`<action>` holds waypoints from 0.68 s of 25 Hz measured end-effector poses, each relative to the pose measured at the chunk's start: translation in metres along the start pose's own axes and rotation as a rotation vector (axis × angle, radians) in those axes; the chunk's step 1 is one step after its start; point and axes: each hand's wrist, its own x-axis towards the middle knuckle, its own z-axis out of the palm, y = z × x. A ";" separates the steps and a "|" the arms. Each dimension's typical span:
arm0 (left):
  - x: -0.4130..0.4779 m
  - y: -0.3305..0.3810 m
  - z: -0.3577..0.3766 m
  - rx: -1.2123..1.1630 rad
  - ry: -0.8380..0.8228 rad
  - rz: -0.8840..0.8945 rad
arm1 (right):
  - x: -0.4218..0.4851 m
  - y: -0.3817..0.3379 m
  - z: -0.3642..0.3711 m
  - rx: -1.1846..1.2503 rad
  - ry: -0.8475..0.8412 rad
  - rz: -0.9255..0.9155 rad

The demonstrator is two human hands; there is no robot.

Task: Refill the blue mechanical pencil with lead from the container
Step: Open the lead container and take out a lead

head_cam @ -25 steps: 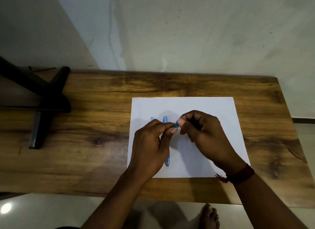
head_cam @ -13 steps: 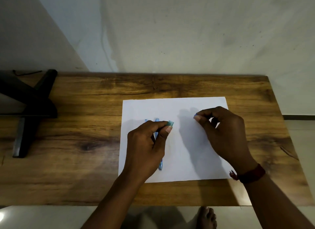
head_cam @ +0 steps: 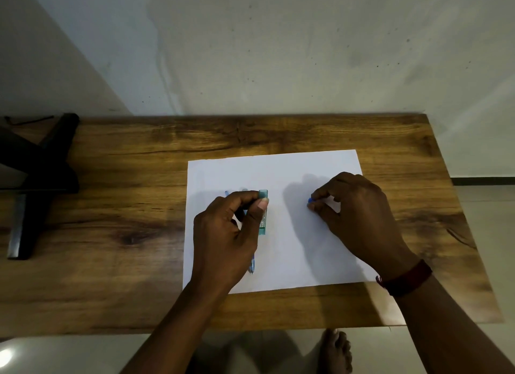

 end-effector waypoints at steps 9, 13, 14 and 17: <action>-0.003 -0.006 -0.012 0.154 -0.080 0.154 | 0.003 -0.063 0.000 0.771 -0.022 0.274; 0.000 -0.004 -0.016 0.158 -0.073 0.141 | 0.009 -0.076 0.011 0.939 -0.156 0.411; 0.002 -0.003 -0.017 0.142 -0.042 0.139 | 0.010 -0.075 0.013 0.980 -0.178 0.466; 0.006 0.004 -0.018 -0.025 0.122 0.091 | 0.009 -0.072 0.018 1.296 -0.265 0.657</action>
